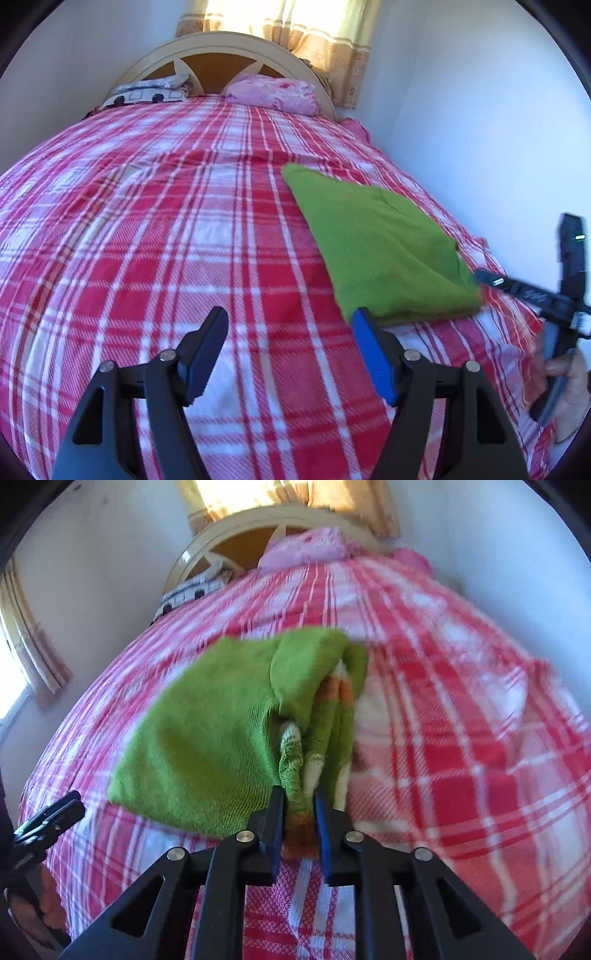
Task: Fold small clothes
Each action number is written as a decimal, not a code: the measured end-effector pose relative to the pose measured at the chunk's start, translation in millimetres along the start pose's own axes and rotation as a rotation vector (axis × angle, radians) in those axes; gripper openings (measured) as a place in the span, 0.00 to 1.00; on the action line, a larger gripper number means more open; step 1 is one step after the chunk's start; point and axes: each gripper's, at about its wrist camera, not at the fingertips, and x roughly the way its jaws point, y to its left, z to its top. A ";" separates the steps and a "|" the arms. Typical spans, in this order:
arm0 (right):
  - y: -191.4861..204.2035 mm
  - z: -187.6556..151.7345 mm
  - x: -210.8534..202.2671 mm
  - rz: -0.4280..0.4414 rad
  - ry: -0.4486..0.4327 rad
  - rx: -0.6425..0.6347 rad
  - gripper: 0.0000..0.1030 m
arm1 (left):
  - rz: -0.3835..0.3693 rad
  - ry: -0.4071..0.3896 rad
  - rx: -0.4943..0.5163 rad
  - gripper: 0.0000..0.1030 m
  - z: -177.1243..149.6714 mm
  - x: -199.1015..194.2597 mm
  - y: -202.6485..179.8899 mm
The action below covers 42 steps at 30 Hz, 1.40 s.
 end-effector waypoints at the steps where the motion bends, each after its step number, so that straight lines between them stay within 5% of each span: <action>1: 3.1 6.9 -6.9 -0.016 -0.037 -0.014 0.18 | 0.004 -0.004 -0.010 0.70 4.3 3.1 1.8; 5: 32.8 34.7 -1.3 -0.044 -0.095 -0.146 0.18 | 0.015 -0.023 -0.043 0.70 26.4 20.4 0.1; 9: 54.3 49.0 40.4 -0.026 -0.036 -0.201 0.18 | 0.039 -0.016 0.001 0.70 44.2 39.8 -19.8; 11: 57.2 46.2 64.5 -0.109 0.009 -0.252 0.18 | 0.051 -0.013 0.027 0.70 48.7 49.3 -30.9; 12: 53.3 42.7 73.5 -0.146 0.030 -0.266 0.09 | 0.052 -0.005 0.036 0.70 49.6 55.1 -35.9; 13: 44.1 36.6 80.6 -0.167 0.053 -0.266 0.02 | 0.049 0.011 0.050 0.70 49.0 64.5 -41.8; 19: 19.0 27.8 81.0 -0.149 0.042 -0.189 0.00 | 0.071 0.050 0.071 0.75 40.4 90.8 -55.3; 27: 34.5 26.9 80.4 -0.203 0.012 -0.224 0.00 | 0.128 0.054 0.143 0.75 39.6 64.6 -59.5; 30: 43.0 20.0 55.6 -0.186 -0.004 -0.166 0.13 | 0.166 0.028 0.178 0.75 32.4 46.2 -56.9; 33: 54.9 3.1 26.7 -0.174 -0.021 -0.132 0.66 | 0.172 0.030 0.179 0.76 26.1 37.3 -55.1; 42: 68.8 -32.4 -31.2 -0.192 -0.105 -0.055 0.68 | 0.159 0.033 0.181 0.80 11.0 9.5 -60.6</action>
